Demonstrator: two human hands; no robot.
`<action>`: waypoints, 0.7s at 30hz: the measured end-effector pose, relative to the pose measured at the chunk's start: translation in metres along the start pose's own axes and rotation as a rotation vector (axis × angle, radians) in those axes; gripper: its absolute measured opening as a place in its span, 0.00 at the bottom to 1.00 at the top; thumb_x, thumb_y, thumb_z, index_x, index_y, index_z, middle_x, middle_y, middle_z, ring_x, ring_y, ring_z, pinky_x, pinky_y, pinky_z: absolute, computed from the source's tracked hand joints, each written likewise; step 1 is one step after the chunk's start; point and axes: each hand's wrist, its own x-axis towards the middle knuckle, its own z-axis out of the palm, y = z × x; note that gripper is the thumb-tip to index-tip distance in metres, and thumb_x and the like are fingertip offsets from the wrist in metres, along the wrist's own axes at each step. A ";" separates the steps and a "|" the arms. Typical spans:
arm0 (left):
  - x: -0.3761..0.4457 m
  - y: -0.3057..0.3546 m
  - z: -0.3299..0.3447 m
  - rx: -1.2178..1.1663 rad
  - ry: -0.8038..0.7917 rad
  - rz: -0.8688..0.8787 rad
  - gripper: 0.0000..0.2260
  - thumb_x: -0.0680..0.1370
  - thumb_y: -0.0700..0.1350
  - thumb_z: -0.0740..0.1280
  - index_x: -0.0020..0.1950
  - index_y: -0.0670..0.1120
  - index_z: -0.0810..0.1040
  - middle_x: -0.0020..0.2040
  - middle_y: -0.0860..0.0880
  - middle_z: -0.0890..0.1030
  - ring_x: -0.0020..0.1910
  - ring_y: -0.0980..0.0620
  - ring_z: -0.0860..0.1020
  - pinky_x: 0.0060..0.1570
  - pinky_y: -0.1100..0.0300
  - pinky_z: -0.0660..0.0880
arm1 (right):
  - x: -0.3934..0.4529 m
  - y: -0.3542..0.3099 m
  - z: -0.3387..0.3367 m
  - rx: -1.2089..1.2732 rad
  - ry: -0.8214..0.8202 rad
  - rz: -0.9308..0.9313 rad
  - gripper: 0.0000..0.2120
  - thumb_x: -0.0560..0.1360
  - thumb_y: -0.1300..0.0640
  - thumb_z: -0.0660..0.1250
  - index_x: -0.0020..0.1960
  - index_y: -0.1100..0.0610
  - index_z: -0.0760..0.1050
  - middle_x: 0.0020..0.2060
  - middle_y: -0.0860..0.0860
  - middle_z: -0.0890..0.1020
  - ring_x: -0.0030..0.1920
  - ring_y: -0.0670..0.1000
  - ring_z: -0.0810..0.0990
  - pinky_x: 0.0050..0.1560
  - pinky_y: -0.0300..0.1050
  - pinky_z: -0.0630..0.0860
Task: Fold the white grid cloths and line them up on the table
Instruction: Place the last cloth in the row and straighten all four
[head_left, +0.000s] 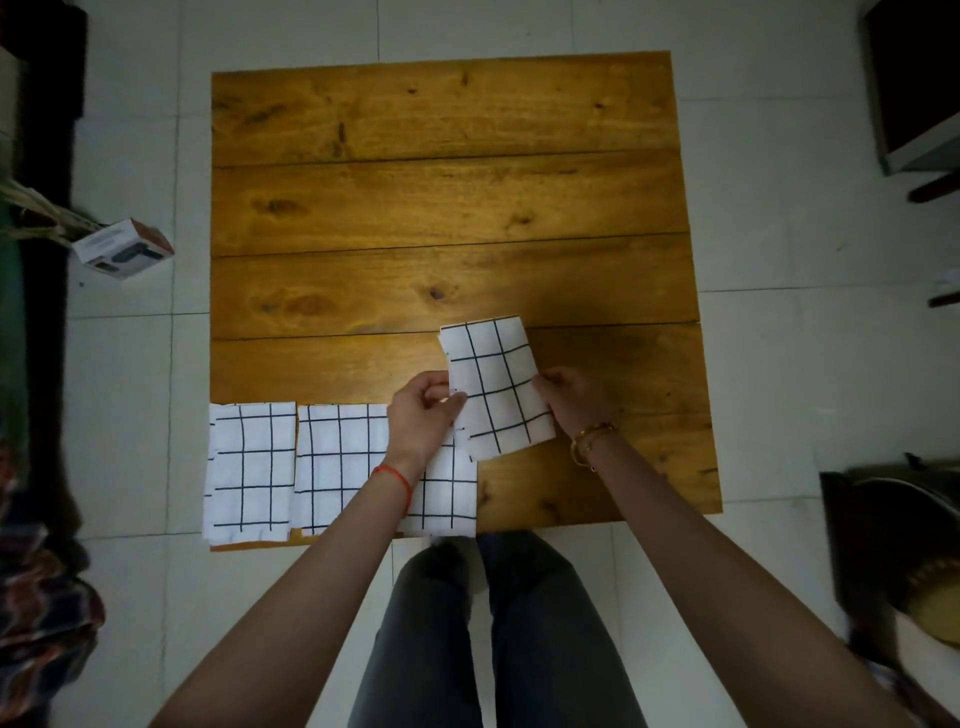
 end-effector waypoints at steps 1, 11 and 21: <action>-0.004 -0.008 -0.001 0.028 -0.010 0.010 0.09 0.73 0.36 0.72 0.51 0.46 0.79 0.30 0.59 0.74 0.36 0.55 0.74 0.49 0.53 0.79 | -0.006 0.007 0.002 -0.016 0.011 0.002 0.11 0.77 0.53 0.64 0.56 0.57 0.77 0.37 0.44 0.75 0.36 0.39 0.70 0.32 0.31 0.62; -0.064 -0.057 0.001 0.150 -0.017 0.049 0.14 0.75 0.37 0.70 0.60 0.42 0.77 0.43 0.50 0.78 0.37 0.60 0.75 0.35 0.76 0.73 | -0.065 0.068 0.032 0.004 0.102 0.057 0.08 0.76 0.58 0.65 0.52 0.62 0.75 0.36 0.50 0.75 0.35 0.45 0.71 0.32 0.33 0.65; -0.089 -0.088 0.001 0.217 -0.249 -0.002 0.28 0.78 0.44 0.68 0.76 0.48 0.62 0.68 0.50 0.70 0.60 0.54 0.70 0.58 0.55 0.74 | -0.085 0.091 0.047 -0.092 0.179 0.030 0.11 0.76 0.58 0.65 0.56 0.61 0.76 0.42 0.54 0.79 0.40 0.47 0.72 0.31 0.31 0.62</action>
